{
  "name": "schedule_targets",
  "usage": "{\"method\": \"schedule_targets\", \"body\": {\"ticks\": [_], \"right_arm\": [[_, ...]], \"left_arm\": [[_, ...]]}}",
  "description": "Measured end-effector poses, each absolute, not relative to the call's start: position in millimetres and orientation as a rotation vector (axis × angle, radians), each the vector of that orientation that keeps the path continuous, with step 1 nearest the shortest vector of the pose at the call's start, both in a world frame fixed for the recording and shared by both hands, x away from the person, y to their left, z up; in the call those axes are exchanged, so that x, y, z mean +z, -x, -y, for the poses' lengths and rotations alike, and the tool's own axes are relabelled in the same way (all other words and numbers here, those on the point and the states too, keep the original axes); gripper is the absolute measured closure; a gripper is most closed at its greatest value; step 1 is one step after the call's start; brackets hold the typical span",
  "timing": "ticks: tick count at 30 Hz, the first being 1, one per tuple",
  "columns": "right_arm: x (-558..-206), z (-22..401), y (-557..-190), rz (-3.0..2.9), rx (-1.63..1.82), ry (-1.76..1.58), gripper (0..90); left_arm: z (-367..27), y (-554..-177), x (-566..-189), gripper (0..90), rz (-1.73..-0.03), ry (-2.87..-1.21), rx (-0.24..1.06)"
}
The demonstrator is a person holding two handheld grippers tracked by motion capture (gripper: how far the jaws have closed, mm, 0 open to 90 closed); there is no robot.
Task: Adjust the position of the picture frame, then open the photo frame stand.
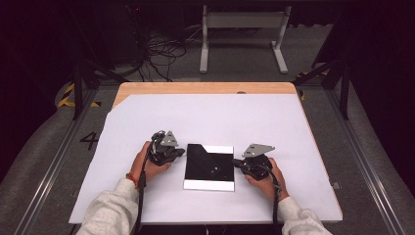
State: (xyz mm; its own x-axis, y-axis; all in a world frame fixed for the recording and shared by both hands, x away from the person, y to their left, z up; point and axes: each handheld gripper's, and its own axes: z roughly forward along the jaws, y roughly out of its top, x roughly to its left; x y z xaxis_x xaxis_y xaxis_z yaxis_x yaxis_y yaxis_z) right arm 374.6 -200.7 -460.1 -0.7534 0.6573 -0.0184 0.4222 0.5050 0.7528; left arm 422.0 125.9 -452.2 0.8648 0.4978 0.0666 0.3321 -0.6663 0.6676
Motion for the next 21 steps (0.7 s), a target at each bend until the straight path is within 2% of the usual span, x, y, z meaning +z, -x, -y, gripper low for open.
{"method": "schedule_targets", "body": {"ticks": [8,15,21], "right_arm": [[-460.1,201.2,-375.2,-2.453,1.106,-0.910,90.0],[-460.1,201.2,-375.0,-2.452,1.105,-0.908,90.0],[-459.8,200.8,-374.8,-2.454,1.099,-0.905,90.0]], "left_arm": [[-119.3,-415.9,-449.4,90.0,-0.515,-2.491,0.404],[-115.6,-415.7,-450.0,89.8,-0.494,-2.490,0.395],[-107.9,-415.2,-447.2,89.2,-0.453,-2.554,0.450]]}}
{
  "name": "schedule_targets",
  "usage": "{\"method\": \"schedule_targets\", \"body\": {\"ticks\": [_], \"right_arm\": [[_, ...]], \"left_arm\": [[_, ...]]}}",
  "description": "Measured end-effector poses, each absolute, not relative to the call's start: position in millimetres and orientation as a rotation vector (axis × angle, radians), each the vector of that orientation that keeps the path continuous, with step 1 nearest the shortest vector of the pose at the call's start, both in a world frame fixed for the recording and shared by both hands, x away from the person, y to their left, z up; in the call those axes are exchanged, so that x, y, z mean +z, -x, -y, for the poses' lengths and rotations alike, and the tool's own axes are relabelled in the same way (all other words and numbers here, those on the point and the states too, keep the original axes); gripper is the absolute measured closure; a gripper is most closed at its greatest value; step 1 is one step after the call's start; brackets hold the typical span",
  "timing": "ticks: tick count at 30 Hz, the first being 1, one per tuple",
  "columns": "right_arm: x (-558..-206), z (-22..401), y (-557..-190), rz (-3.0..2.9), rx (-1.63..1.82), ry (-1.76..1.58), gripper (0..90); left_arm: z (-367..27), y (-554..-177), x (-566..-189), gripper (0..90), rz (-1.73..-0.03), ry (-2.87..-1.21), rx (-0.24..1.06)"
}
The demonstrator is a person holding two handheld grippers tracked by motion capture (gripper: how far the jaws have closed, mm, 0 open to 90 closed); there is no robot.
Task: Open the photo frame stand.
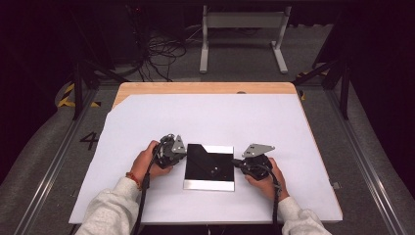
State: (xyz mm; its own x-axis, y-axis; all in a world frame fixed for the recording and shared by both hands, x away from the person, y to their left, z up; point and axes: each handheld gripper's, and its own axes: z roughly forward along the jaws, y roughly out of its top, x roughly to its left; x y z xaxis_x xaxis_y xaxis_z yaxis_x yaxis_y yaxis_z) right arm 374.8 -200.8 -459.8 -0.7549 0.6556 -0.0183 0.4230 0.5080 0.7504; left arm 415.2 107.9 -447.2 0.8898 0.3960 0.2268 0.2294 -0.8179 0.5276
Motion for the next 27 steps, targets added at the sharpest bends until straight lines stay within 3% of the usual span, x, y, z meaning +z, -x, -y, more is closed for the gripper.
{"method": "schedule_targets", "body": {"ticks": [8,12,24,27], "right_arm": [[-459.7,200.9,-375.0,-2.456,1.099,-0.904,90.0],[-459.8,200.6,-374.6,-2.452,1.098,-0.904,90.0],[-460.2,199.6,-373.1,-2.444,1.086,-0.888,90.0],[-460.2,199.3,-372.6,-2.444,1.083,-0.886,90.0]], "left_arm": [[-94.8,-410.8,-439.1,89.8,-0.360,-2.717,0.476],[-97.9,-416.7,-441.0,89.0,-0.413,-2.648,0.428],[-107.9,-418.1,-450.5,82.5,-0.479,-2.452,0.449],[-108.9,-419.8,-450.9,77.1,-0.523,-2.369,0.435]]}}
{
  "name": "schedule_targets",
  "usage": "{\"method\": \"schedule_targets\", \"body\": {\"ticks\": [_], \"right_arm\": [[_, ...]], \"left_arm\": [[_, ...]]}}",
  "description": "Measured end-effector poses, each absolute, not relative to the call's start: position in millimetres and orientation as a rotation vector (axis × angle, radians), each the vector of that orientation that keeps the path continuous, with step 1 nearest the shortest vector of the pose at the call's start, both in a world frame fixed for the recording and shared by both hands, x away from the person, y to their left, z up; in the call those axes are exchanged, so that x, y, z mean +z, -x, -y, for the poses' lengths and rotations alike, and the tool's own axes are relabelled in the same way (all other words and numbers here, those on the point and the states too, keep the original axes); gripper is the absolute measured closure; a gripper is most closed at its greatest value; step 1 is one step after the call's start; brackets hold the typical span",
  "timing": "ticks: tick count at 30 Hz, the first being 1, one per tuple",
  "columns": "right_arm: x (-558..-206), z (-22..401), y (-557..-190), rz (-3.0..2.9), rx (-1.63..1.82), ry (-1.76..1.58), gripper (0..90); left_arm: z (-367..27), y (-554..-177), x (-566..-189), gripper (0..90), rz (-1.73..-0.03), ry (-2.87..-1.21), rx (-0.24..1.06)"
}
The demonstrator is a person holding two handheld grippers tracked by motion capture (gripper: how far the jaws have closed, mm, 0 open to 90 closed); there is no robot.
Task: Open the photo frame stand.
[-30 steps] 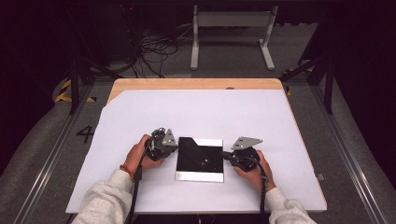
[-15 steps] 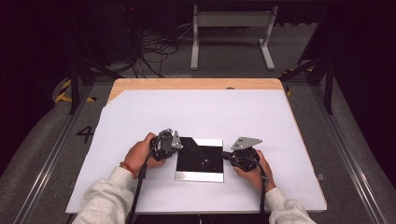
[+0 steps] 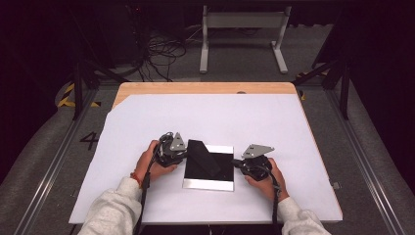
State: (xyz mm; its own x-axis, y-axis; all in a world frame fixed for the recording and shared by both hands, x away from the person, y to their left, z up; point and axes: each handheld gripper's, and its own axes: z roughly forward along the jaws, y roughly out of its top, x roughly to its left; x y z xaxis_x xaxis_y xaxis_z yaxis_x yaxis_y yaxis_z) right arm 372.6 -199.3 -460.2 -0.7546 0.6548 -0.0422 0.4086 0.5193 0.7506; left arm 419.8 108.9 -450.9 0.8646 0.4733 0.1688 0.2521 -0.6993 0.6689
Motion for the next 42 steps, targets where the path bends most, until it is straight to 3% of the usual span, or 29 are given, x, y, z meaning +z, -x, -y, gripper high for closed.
{"method": "schedule_targets", "body": {"ticks": [5,12,27,42], "right_arm": [[-460.2,199.2,-372.2,-2.443,1.081,-0.878,90.0],[-460.2,199.1,-371.5,-2.443,1.080,-0.875,90.0],[-460.1,199.3,-371.0,-2.445,1.081,-0.873,90.0],[-460.1,199.3,-370.8,-2.447,1.082,-0.869,90.0]], "left_arm": [[-109.6,-418.4,-449.0,78.4,-0.517,-2.297,0.387],[-101.5,-409.2,-449.4,78.6,-0.396,-2.343,0.334],[-90.6,-398.3,-452.7,70.9,-0.254,-2.371,0.232],[-85.1,-393.5,-453.8,56.5,-0.341,-2.329,0.005]]}}
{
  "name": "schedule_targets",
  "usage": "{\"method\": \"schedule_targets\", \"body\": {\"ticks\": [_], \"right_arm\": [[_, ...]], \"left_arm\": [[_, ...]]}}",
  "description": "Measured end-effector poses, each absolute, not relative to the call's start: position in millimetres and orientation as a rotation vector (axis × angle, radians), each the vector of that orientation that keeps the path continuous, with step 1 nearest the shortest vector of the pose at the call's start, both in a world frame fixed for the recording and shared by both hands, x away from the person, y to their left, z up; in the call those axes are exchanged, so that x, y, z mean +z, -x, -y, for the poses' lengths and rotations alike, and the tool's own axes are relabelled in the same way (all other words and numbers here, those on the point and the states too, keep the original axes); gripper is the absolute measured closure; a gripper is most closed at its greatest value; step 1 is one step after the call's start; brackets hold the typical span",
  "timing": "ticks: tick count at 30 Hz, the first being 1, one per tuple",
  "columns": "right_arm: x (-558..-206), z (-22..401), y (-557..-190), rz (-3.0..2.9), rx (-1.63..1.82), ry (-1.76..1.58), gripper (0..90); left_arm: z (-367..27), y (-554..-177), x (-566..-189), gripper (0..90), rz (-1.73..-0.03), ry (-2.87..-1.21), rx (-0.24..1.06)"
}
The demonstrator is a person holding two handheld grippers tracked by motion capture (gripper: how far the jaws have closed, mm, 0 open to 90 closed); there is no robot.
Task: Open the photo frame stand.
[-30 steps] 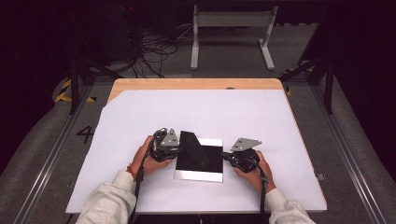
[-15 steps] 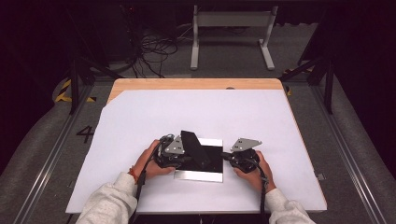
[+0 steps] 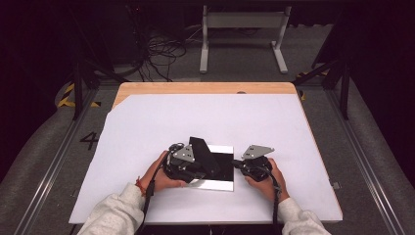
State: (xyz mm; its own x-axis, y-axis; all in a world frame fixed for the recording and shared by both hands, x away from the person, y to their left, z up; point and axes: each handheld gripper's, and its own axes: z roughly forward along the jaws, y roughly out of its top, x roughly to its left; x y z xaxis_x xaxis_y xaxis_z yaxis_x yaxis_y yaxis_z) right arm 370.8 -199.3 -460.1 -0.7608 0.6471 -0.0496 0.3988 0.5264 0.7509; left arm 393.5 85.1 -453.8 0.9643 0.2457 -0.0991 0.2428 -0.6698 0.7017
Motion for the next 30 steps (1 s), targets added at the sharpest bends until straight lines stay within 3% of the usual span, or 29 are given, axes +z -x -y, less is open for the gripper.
{"method": "schedule_targets", "body": {"ticks": [6,18,25,30], "right_arm": [[-460.1,199.0,-370.5,-2.445,1.080,-0.868,90.0],[-459.9,198.4,-368.4,-2.443,1.072,-0.850,90.0],[-459.6,198.8,-365.8,-2.455,1.076,-0.836,90.0],[-459.7,200.0,-362.4,-2.467,1.084,-0.822,89.7]], "left_arm": [[-82.7,-393.3,-457.2,56.8,-0.512,-2.234,-0.099],[-83.1,-394.5,-465.2,60.8,-0.727,-2.064,-0.157],[-85.7,-394.8,-465.9,68.2,-0.742,-2.004,-0.185],[-85.9,-394.9,-464.9,68.7,-0.715,-2.012,-0.182]]}}
